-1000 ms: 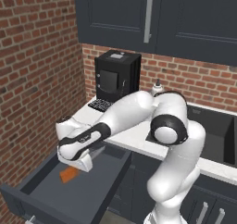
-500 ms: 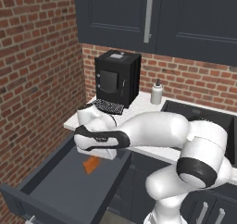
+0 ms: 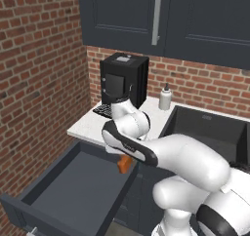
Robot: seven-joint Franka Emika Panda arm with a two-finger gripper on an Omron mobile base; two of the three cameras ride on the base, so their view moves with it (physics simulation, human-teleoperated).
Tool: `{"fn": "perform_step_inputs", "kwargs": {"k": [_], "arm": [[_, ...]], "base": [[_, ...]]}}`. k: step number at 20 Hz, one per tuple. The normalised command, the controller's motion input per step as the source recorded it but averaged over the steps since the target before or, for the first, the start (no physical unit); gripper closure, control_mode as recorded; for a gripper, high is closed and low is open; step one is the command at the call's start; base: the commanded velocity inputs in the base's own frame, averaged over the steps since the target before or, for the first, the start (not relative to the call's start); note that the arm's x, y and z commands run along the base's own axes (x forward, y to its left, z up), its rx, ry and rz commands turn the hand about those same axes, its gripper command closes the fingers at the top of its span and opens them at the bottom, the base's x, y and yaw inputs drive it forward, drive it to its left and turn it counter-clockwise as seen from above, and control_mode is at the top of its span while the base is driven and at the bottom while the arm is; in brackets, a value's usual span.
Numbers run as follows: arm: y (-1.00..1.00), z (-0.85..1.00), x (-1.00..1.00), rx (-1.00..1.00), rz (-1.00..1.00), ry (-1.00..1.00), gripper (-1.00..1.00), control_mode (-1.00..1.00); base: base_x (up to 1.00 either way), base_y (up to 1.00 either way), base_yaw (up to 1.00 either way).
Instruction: Pick up the knife from the drawer and place it on the cutting board. Then place the meat from the plate to the cutting board.
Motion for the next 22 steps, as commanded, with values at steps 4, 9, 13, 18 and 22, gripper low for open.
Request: {"fn": "perform_step_inputs", "kwargs": {"k": [4,9,13,18,22], "arm": [[-0.49,0.37,0.02,0.0,0.16,0.13,1.0,-1.0],[-0.53,0.32,0.0,-0.01,0.17,0.0,1.0,-1.0],[-0.64,0.16,0.0,0.0,0.09,-0.06,1.0,-1.0],[-0.55,0.02,0.0,0.0,0.0,-0.12,1.0,-1.0],[-0.45,0.0,0.0,0.0,0.0,-0.07,1.0,-1.0]], "base": [[0.0,0.0,0.0],[0.0,0.0,0.0],[0.0,0.0,0.0],[0.0,0.0,0.0],[0.0,0.0,0.0]]}}
